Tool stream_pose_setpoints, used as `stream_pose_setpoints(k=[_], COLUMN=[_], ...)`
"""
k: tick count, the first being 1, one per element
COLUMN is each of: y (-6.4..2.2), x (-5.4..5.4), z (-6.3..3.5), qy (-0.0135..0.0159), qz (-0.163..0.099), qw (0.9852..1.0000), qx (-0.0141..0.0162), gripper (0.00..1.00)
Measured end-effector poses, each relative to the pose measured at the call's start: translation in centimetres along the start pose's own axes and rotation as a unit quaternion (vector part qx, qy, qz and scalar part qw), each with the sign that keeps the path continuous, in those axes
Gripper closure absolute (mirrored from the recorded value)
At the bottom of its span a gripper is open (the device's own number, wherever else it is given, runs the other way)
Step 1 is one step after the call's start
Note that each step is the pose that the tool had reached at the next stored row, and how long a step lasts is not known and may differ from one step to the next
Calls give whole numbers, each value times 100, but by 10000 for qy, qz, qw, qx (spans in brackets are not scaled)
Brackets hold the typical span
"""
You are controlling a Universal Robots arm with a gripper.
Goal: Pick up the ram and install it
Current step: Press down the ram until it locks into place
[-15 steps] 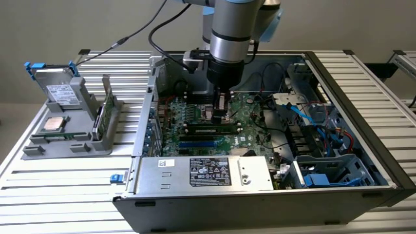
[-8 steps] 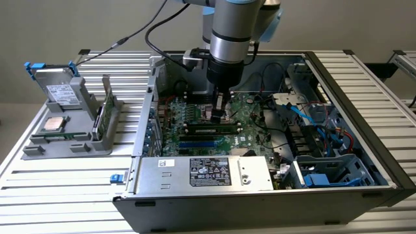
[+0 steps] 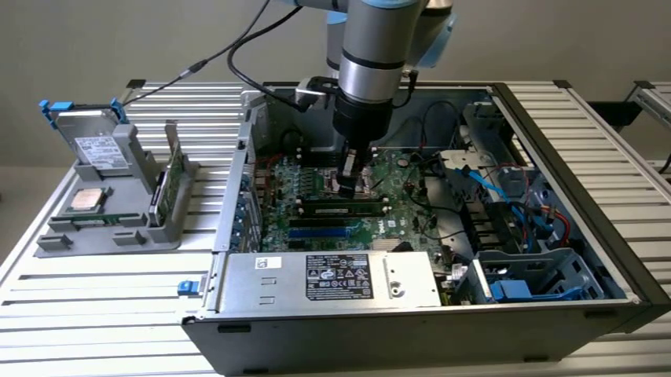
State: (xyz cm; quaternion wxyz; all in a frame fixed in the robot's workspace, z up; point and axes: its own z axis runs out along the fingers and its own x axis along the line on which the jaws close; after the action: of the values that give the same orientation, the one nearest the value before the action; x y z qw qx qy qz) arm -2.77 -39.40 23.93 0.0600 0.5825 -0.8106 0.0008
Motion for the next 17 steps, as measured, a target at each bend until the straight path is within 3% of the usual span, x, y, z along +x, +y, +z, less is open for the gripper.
stream_pose_setpoints(k=[5,9,13,17], y=[-1,-2,-2,-3], x=[-1,-2,-4,-5], z=[10,22,36,50], qy=[-28,-51,-76,-100], qz=[371,666,960,1256], qw=[9993,9978,9953,9920], qx=[-30,-50,-69,-87], gripper=[90,90,90,90])
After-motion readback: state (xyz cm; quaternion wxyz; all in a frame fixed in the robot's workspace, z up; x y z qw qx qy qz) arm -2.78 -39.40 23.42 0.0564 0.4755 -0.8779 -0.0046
